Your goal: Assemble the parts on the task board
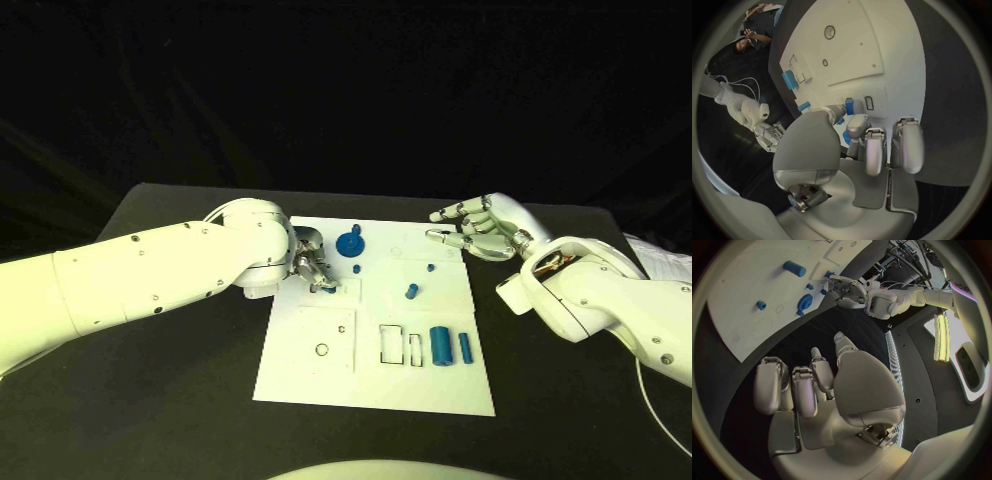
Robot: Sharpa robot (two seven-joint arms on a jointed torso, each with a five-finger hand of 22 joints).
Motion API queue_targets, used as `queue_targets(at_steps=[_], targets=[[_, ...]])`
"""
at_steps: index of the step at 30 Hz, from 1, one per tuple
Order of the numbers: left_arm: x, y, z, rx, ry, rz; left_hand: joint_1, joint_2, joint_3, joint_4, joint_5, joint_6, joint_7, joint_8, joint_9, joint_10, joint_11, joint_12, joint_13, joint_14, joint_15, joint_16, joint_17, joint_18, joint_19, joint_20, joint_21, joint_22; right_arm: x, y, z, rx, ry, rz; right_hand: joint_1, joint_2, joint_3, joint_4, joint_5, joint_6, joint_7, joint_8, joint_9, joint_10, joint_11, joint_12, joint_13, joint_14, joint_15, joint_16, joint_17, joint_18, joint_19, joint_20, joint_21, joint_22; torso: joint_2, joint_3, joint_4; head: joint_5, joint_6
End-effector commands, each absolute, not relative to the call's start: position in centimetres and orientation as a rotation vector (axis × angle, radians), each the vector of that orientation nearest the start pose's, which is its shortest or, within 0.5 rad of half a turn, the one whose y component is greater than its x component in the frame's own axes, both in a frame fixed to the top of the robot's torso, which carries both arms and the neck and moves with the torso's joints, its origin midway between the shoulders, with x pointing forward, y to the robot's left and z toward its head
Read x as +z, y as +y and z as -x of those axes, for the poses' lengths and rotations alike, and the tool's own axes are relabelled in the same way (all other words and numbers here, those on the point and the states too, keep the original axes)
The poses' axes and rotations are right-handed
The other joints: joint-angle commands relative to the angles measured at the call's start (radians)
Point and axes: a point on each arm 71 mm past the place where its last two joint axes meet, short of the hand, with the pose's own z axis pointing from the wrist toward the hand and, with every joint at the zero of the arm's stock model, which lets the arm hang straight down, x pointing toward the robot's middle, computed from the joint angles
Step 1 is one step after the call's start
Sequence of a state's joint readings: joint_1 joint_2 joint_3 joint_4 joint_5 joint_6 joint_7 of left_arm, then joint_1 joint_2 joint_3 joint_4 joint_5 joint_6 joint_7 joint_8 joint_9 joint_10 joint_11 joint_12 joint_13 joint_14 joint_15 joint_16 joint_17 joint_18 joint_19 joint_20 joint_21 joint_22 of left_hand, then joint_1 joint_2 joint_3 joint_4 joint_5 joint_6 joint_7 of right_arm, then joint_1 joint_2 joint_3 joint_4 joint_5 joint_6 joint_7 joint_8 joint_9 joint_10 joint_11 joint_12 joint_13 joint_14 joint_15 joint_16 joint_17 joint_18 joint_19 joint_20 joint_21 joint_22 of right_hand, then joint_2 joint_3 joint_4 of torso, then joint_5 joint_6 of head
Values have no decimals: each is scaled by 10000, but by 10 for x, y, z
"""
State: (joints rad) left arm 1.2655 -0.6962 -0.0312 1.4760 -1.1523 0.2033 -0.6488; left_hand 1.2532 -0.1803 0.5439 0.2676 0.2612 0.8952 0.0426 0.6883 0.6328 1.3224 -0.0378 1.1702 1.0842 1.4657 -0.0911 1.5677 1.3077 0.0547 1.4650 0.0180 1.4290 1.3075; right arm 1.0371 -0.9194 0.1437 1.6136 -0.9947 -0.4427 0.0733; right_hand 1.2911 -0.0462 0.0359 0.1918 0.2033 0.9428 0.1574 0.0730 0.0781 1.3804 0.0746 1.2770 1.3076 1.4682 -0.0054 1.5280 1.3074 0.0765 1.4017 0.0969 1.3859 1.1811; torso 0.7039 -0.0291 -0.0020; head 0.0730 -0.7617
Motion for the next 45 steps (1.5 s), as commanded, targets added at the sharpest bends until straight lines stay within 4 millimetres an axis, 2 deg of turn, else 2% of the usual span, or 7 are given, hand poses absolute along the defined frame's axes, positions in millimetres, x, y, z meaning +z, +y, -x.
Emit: queue_targets(at_steps=[1,15,19,21,24,28,45], targets=[[-200,165,-492,-2609,23341,44,-124,8,1851,-1904,95,14,-47,38,-9,92,13,41,21,1051,-60,31,2631,-102,418,-68,40,540,-178,-216,-466,10369,15589,-3405,-20,87,-48,-22,55,61,9,53,15,-13,-30,23,352,828,1,-51,1814,6,-59,12,-68,-9,3,7,-7,7,-8],[-201,160,-493,-2721,23360,62,-200,-11,1879,-1951,230,41,-53,46,11,124,7,68,57,1051,-65,31,2631,-108,428,-73,57,574,-178,-215,-465,10404,15605,-3392,-20,87,-48,-22,55,61,9,53,15,-13,-30,23,352,828,1,-51,1814,6,-59,12,-68,-9,6,17,-17,24,-22],[-201,159,-494,-2739,23435,110,-437,15,1840,-1926,633,97,-80,68,51,182,-18,106,103,1051,-75,31,2631,-115,441,-85,78,618,-178,-215,-465,10413,15611,-3390,-20,87,-48,-22,55,61,9,53,15,-13,-30,23,352,828,1,-51,1814,6,-59,12,-68,-9,4,21,-20,24,-19],[-202,159,-495,-2746,23483,166,-665,62,1683,-1817,757,162,-117,97,81,222,-28,128,119,1051,-85,31,2631,-119,447,-88,87,639,-178,-215,-465,10419,15618,-3388,-20,87,-48,-22,55,61,9,53,15,-13,-30,23,352,828,1,-51,1814,6,-59,12,-68,-9,1,19,-15,20,-25],[-203,158,-497,-2779,23603,280,-1199,313,1282,-1425,780,262,-174,88,98,255,-66,146,137,1051,-110,31,2631,-120,451,-106,86,655,-178,-214,-465,10423,15631,-3387,-20,87,-48,-22,55,61,9,53,15,-13,-30,23,352,828,1,-51,1814,6,-59,12,-68,-9,3,23,-10,22,-27],[-206,156,-499,-2755,23777,270,-1606,414,892,-1158,771,366,-214,56,93,298,-95,227,235,1051,-136,31,2631,-120,452,-128,81,663,-178,-214,-464,10431,15659,-3387,-25,91,-77,-7,83,62,9,52,15,-27,-31,5,335,826,1,-57,1805,8,-63,11,-75,-20,7,22,-12,23,-17],[-209,153,-503,-2639,24028,158,-1977,601,316,-940,787,633,-297,-28,62,460,-161,457,516,1051,-185,31,2631,-157,510,-171,189,849,-178,-213,-465,10464,15721,-3371,-25,91,-79,-6,85,62,9,52,15,-30,-31,1,332,827,1,-55,1808,12,-72,11,-85,-40,2,7,5,22,-71]])
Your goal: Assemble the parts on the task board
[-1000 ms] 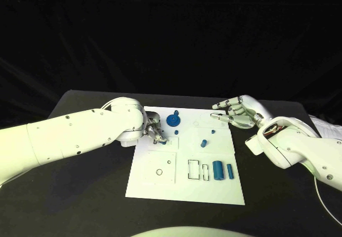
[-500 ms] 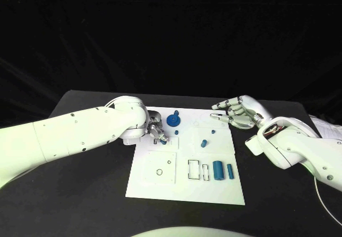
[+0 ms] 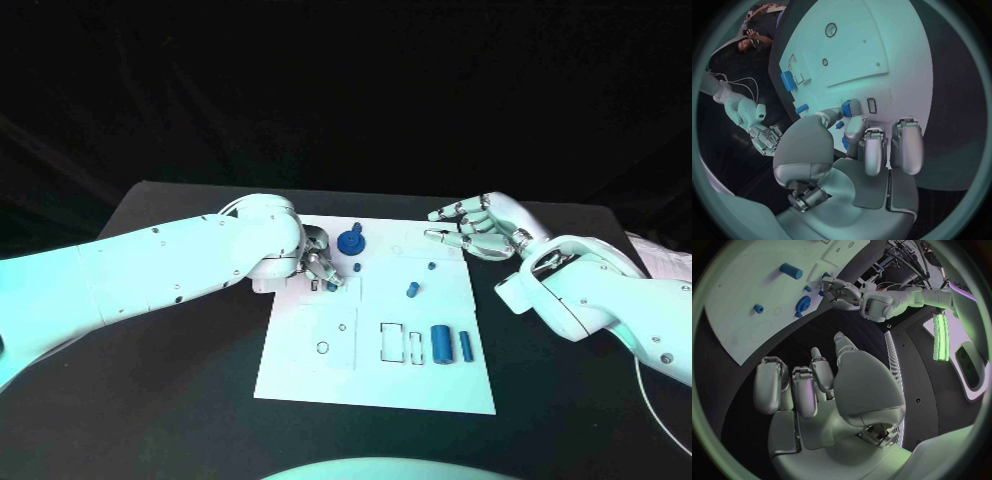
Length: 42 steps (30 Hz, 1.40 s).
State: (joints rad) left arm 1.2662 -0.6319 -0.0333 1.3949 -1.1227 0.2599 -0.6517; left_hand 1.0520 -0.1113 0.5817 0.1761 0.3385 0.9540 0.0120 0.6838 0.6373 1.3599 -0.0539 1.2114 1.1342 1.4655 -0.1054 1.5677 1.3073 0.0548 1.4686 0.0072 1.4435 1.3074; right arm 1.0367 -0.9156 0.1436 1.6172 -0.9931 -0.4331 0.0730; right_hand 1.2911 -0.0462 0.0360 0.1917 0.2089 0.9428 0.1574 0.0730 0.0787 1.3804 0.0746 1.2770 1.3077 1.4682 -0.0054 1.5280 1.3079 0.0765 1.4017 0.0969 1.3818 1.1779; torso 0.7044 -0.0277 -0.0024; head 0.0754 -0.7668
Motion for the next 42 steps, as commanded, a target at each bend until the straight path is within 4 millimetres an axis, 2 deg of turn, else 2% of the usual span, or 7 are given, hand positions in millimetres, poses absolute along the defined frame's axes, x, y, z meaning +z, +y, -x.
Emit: queue_targets(at_steps=[1,13,22,23,27,36,42], targets=[[-209,154,-503,-2631,24034,159,29,-81,-76,-22,15,58,4,17,17,99,-4,61,36,1053,-45,30,2635,-158,474,-65,43,850,-178,-213,-465,10465,15727,-3369,-23,94,-86,-2,40,62,8,53,10,-30,-31,2,331,825,0,-59,1797,13,-75,10,-47,-13,-1,-6,8,-1,-24],[-210,155,-505,-2580,24014,246,-208,-36,-423,125,3,210,-24,-37,-5,167,-28,102,98,1053,-63,30,2635,-170,494,-84,77,914,-178,-213,-465,10487,15744,-3377,-20,105,-96,4,64,64,7,53,10,-44,-32,-18,314,820,0,-73,1774,21,-94,10,-69,-57,-6,-10,2,1,-34],[-208,158,-506,-2578,23892,362,-770,-165,-1530,559,-70,400,-29,-119,-19,224,-31,120,151,1053,-62,30,2635,-183,513,-90,107,986,-178,-214,-465,10490,15738,-3407,-23,108,-104,11,75,63,8,52,10,-63,-31,-45,292,809,0,-99,1730,35,-126,10,-105,-127,-6,-15,5,-8,-20],[-208,159,-506,-2591,23854,393,-884,-228,-1774,646,-214,427,-29,-126,-18,228,-31,117,152,1053,-61,30,2635,-185,516,-88,112,996,-178,-214,-465,10490,15739,-3411,-23,108,-106,12,76,62,8,52,10,-68,-31,-52,287,807,0,-103,1723,36,-129,10,-109,-134,-5,-15,7,-7,-13],[-205,163,-505,-2667,23643,595,-1037,-246,-2857,1030,-2228,493,-64,-214,-29,247,-52,112,176,1053,-85,30,2635,-190,525,-102,123,1037,-179,-214,-465,10487,15741,-3420,-28,109,-115,18,81,60,8,51,10,-89,-30,-82,263,802,-1,-116,1703,48,-158,10,-141,-198,-14,-16,4,-16,-5],[-186,172,-509,-3160,23001,1302,-1064,-111,-3750,1135,-2543,496,-59,-295,-23,215,-53,37,125,1053,-91,30,2635,-152,478,-118,-5,893,-179,-214,-465,10468,15752,-3438,-35,109,-130,28,88,56,9,48,9,-97,-30,-90,257,797,0,-128,1685,51,-166,9,-151,-214,-1,-28,-8,-28,34],[-166,176,-514,-3983,22697,2225,-817,-38,-4344,1127,-2502,231,30,-393,0,-208,20,-567,-527,1053,-47,30,2635,-54,330,-90,-366,458,-181,-215,-465,10457,15775,-3461,-35,109,-130,28,88,56,9,48,9,-97,-30,-90,257,797,0,-128,1685,51,-166,9,-151,-214,5,-22,-15,-30,48]])
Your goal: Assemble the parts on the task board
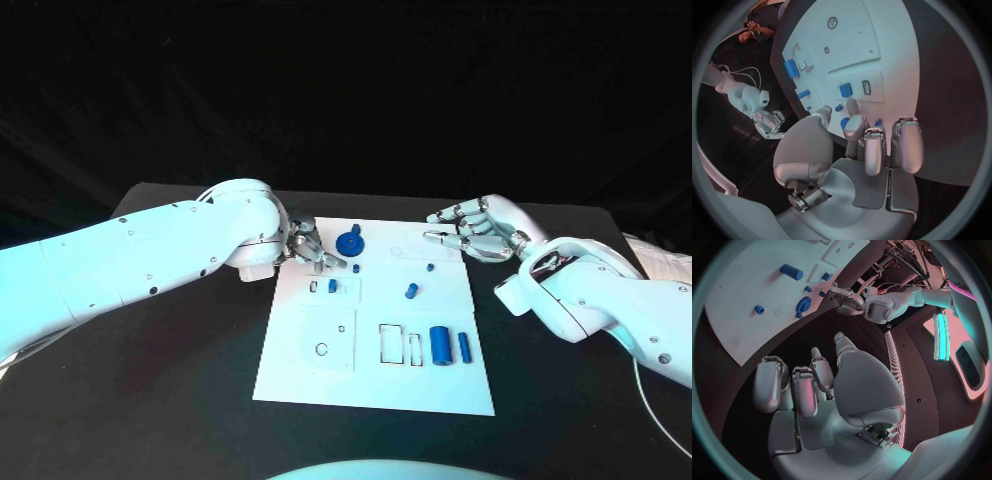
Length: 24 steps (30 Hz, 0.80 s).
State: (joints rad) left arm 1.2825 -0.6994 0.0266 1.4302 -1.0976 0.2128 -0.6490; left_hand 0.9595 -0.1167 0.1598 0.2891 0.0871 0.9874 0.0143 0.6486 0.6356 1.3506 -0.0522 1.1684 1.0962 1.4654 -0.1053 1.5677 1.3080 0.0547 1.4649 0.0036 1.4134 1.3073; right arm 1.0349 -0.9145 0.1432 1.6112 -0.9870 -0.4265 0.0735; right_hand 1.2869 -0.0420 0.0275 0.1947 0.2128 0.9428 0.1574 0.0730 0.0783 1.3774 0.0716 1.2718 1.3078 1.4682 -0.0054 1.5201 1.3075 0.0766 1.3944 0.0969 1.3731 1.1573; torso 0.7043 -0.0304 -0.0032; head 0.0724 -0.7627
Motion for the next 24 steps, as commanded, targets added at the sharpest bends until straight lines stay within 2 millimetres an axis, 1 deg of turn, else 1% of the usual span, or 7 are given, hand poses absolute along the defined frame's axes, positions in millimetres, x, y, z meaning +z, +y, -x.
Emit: queue_targets(at_steps=[1,4,6,7,11,17,24], targets=[[-162,178,-516,-4047,22661,2305,168,30,-219,-3,22,-158,28,-65,16,-197,21,-248,-268,1054,-33,31,2628,-41,347,-44,-115,403,-181,-215,-465,10455,15780,-3466,7,67,-46,-3,49,56,9,48,12,-67,0,-38,255,797,0,-49,1689,51,-93,10,-63,-8,6,7,-7,-3,0],[-151,183,-522,-3994,22683,2351,470,119,-533,-14,76,-503,174,-333,-115,-531,141,-689,-740,1054,56,31,2628,-3,277,26,-295,209,-182,-214,-465,10453,15798,-3477,7,67,-46,-3,49,56,9,48,12,-67,0,-38,255,797,0,-49,1689,51,-93,10,-63,-8,3,18,14,5,12],[-147,189,-529,-3765,22714,2312,1006,207,-565,-153,264,-800,325,-655,-326,-778,265,-1016,-1094,1054,154,31,2628,25,225,103,-426,69,-182,-214,-465,10453,15809,-3485,7,67,-46,-3,49,56,9,48,12,-67,0,-38,255,797,0,-49,1689,51,-93,10,-63,-8,-5,20,26,5,10],[-145,191,-532,-3600,22704,2273,1236,262,-600,-133,297,-830,379,-802,-461,-858,355,-1110,-1202,1054,230,31,2628,38,209,147,-471,29,-183,-214,-465,10453,15811,-3488,7,67,-46,-3,49,56,9,48,12,-67,0,-38,255,797,0,-49,1689,51,-93,10,-63,-8,-7,23,33,1,6],[-144,198,-547,-2844,22649,2091,1684,387,-675,-63,339,-988,557,-1233,-853,-1000,462,-1295,-1444,1054,325,31,2628,54,180,280,-566,-52,-183,-214,-465,10461,15815,-3493,7,67,-46,-3,49,56,9,48,12,-67,0,-38,255,797,0,-49,1689,51,-93,10,-63,-8,-11,21,55,17,10],[-150,201,-564,-2072,22668,1852,1854,444,-766,-28,342,-837,569,-1357,-1051,-920,485,-1181,-1361,1054,362,31,2628,40,220,322,-499,51,-183,-212,-465,10502,15831,-3479,1,70,-64,9,57,54,10,47,12,-69,0,-38,254,797,0,-51,1688,53,-99,10,-71,-20,7,1,27,73,31],[-158,202,-572,-1581,23013,1642,1879,561,-898,2,317,-457,468,-1234,-1091,-741,409,-950,-1158,1054,313,31,2628,26,264,304,-429,153,-184,-211,-465,10522,15850,-3474,3,73,-66,10,61,53,10,46,12,-63,0,-28,262,796,0,-52,1686,53,-99,10,-71,-19,15,11,18,100,10]])
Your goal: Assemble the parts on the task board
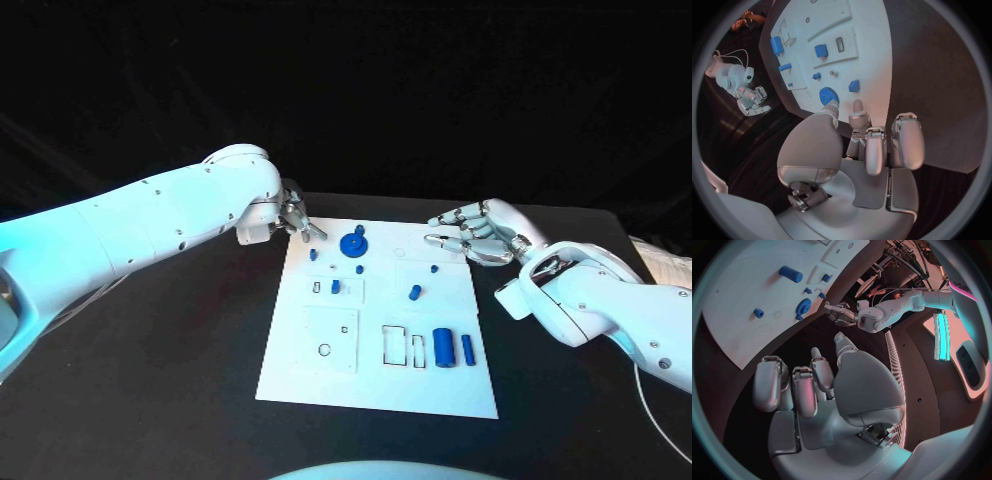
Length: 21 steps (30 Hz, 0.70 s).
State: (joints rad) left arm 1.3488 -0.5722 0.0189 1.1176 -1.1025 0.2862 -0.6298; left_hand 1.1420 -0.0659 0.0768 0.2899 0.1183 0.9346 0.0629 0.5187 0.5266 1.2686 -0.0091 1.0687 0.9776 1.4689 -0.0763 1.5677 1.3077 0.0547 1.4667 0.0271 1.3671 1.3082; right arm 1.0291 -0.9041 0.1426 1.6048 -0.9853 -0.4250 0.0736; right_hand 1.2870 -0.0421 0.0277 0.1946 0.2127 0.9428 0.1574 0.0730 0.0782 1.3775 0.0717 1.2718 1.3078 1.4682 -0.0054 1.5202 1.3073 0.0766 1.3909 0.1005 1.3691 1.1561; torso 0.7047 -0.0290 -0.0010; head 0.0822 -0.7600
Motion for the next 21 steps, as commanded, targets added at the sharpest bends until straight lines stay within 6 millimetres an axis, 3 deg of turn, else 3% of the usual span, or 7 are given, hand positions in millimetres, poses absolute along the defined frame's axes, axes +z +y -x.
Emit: queue_targets(at_steps=[1,21], targets=[[-160,202,-573,-1526,23062,1625,43,65,-82,-2,2,92,-25,77,2,85,-29,54,33,1019,18,31,2631,28,245,65,29,141,-184,-211,-465,10524,15852,-3473,2,74,-68,11,61,53,10,46,13,-63,0,-28,262,796,0,-52,1688,52,-63,-27,-32,-6,14,-5,-4,4,-17],[-170,194,-575,-1602,23647,1420,-10,356,-284,-36,-14,323,-168,336,180,265,-150,304,256,1019,-82,31,2631,0,302,-23,127,288,-184,-209,-465,10579,15889,-3449,2,74,-68,11,61,53,10,46,13,-63,0,-28,262,796,0,-52,1688,52,-63,-27,-32,-6,-8,13,18,16,-94]])
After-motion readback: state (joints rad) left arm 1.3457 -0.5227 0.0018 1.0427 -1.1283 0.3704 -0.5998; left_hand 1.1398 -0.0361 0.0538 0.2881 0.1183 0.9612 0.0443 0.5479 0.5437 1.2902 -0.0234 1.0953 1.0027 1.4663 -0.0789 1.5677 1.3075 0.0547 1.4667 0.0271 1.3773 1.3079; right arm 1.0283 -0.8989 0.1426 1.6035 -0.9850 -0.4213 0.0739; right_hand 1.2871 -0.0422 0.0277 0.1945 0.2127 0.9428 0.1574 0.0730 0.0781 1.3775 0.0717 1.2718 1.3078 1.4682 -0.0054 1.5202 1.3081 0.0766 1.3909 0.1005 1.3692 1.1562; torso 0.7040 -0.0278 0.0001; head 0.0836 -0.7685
